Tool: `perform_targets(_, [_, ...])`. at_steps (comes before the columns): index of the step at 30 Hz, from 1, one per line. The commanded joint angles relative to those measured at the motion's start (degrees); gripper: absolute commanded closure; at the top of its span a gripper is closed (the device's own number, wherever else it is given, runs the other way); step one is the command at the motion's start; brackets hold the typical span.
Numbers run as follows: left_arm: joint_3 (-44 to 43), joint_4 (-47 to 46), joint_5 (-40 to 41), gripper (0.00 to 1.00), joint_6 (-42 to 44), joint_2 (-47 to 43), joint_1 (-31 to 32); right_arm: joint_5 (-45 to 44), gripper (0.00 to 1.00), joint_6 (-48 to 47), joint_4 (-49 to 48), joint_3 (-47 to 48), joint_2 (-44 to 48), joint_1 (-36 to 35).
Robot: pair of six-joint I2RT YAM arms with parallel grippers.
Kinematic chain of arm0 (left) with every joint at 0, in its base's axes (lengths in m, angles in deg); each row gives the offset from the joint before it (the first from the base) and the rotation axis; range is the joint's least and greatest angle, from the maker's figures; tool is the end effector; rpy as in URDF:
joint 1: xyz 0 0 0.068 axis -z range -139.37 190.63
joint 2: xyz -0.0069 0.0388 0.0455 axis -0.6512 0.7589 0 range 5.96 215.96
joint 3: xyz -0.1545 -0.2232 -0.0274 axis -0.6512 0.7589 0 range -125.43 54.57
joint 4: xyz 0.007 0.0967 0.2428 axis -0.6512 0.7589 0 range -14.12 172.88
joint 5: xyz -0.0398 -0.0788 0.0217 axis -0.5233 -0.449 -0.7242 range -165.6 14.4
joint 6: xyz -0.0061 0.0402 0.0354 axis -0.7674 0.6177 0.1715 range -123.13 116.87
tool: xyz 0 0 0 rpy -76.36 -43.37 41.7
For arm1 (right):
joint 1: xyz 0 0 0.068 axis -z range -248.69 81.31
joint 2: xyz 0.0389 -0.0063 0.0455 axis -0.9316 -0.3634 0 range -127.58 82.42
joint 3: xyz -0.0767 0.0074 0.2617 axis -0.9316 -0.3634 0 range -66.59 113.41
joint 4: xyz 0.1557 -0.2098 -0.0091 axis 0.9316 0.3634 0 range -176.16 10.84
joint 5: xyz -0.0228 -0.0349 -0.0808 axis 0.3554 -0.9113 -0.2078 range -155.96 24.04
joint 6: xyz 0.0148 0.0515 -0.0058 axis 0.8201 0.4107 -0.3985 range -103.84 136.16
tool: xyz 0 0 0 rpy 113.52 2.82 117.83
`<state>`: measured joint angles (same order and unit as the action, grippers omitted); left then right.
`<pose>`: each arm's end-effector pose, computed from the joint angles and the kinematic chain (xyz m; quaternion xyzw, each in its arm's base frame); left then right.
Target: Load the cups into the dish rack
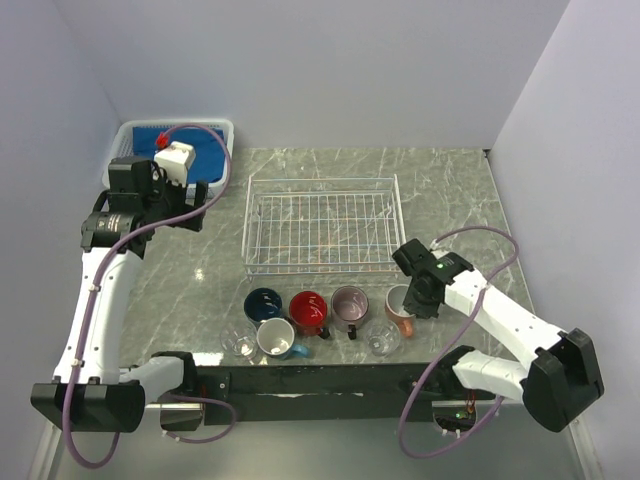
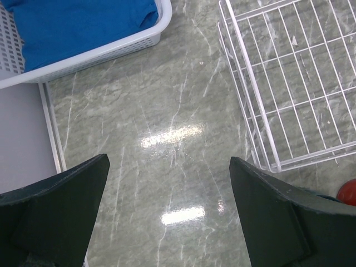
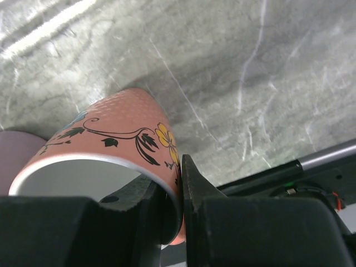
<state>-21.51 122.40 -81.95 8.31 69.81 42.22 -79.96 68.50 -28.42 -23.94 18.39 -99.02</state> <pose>0.2206 -0.0099 0.3994 0.1258 0.8742 -0.0087 0.4690 0.1553 0.0809 0.2109 0.1999 0.9677 -0.0290 0.1507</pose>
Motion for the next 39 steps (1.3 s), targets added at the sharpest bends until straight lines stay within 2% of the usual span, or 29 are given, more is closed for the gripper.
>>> perform_targets(1, [-0.13, -3.10, -2.00, 0.04, 1.48, 0.13, -0.27, -1.56, 1.00, 0.22, 4.57, 1.46, 4.34, 0.27])
perform_targets(4, [0.05, -4.51, -3.14, 0.04, 1.22, 0.48, -0.27, -1.82, 1.00, -0.48, 8.96, 4.80, 6.28, 0.27])
perform_targets(10, [-2.75, -6.09, -8.06, 0.04, -1.86, 3.20, -0.62, 0.02, 1.00, -3.90, 18.54, 18.32, 9.01, 0.27])
perform_targets(14, [-10.57, -3.90, -14.55, 0.04, -5.63, 7.24, -1.41, 9.41, 1.00, -8.37, 21.01, 28.94, 10.06, 0.18])
perform_targets(17, [-19.44, -1.01, -22.37, 0.04, -8.97, 13.20, -4.30, 16.88, 1.00, -11.45, 17.51, 36.76, 10.59, 0.18])
perform_targets(21, [-31.04, 2.51, -34.41, 0.04, -16.87, 20.42, -8.25, 24.79, 1.00, -13.58, 0.31, 45.22, 3.60, 0.36])
perform_targets(22, [-34.98, 3.13, -39.83, 0.04, -18.20, 21.56, -8.61, 27.86, 1.00, -13.40, -3.38, 46.80, 1.65, 0.53])
perform_targets(26, [-39.15, 1.65, -50.13, 0.04, -25.84, 23.16, -9.32, 36.90, 1.00, -6.67, -25.61, 52.61, -7.41, 0.79])
perform_targets(27, [-38.19, -1.75, -52.95, 0.04, -29.60, 22.63, -9.67, 38.42, 1.00, -4.63, -34.18, 53.49, -11.08, 1.06])
perform_targets(28, [-37.23, -3.61, -55.59, 0.04, -31.98, 22.28, -9.93, 40.09, 1.00, -2.52, -38.27, 54.11, -13.12, 1.06])
perform_targets(29, [-36.35, -6.16, -60.40, 0.04, -37.93, 21.49, -10.20, 42.89, 1.00, 1.76, -45.10, 55.77, -15.14, 1.41])
perform_targets(31, [-32.05, -14.32, -64.74, 0.04, -44.54, 20.79, -10.46, 45.02, 1.00, 4.95, -49.72, 58.06, -21.12, 1.50])
perform_targets(32, [-30.21, -16.96, -67.54, 0.04, -50.67, 19.65, -10.46, 46.07, 1.00, 7.58, -53.22, 60.24, -24.62, 1.59])
perform_targets(33, [-25.49, -19.86, -68.26, 0.04, -53.60, 18.68, -10.37, 47.82, 1.00, 9.00, -54.82, 60.96, -26.22, 1.67])
perform_targets(34, [-22.83, -27.29, -68.70, 0.04, -56.33, 17.54, -10.37, 48.53, 1.00, 12.58, -56.84, 61.40, -27.45, 1.67])
perform_targets(35, [-20.11, -30.58, -68.62, 0.04, -60.88, 15.10, -10.37, 49.32, 1.00, 14.70, -61.73, 61.06, -29.29, 1.67])
perform_targets(37, [-14.29, -37.26, -67.92, 0.04, -63.55, 13.06, -10.29, 50.56, 1.00, 21.10, -65.98, 60.18, -30.97, 1.67])
perform_targets(39, [-13.23, -36.86, -67.22, 0.04, -63.48, 12.26, -10.29, 51.61, 1.00, 26.91, -75.63, 57.11, -32.47, 1.59])
